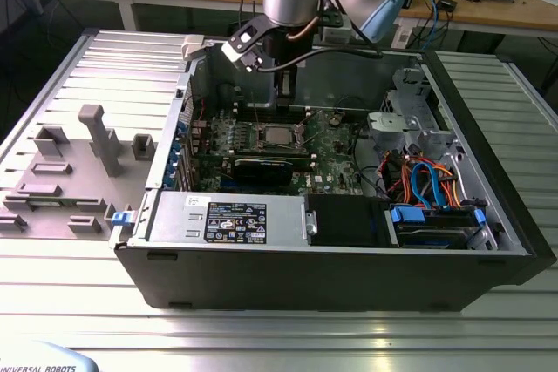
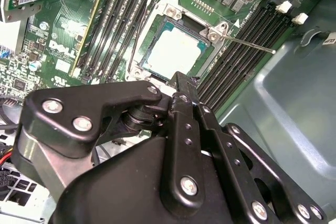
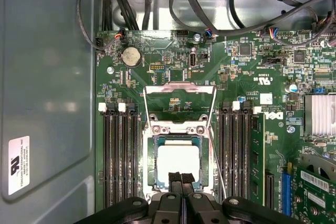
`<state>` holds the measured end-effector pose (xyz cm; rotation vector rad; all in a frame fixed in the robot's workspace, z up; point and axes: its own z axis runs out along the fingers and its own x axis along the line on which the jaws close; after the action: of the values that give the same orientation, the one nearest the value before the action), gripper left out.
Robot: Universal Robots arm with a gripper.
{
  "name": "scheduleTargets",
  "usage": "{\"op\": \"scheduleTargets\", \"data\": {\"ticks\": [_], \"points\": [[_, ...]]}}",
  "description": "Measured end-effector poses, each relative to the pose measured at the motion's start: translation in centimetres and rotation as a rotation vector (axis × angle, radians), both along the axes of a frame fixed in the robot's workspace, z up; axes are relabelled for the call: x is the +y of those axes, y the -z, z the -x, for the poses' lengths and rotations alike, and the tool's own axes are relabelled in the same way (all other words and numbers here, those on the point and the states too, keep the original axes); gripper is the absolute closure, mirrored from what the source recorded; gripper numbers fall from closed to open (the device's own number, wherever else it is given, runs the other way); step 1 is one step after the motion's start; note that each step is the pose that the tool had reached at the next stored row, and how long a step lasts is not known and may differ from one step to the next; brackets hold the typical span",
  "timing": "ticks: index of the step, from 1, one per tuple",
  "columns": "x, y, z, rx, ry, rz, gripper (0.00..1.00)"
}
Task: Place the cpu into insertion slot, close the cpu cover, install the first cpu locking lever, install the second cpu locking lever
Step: 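Close the cpu cover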
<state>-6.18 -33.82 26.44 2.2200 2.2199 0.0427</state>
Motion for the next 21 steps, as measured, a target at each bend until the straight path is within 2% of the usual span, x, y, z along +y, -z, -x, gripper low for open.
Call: {"op": "scheduleTargets", "data": {"ticks": [6,21], "points": [[0.01,-0.45,0.00,0.0000,0.000,0.0000,0.89],[0.02,-0.47,-0.09,0.0001,0.000,0.0012,0.89]]}}
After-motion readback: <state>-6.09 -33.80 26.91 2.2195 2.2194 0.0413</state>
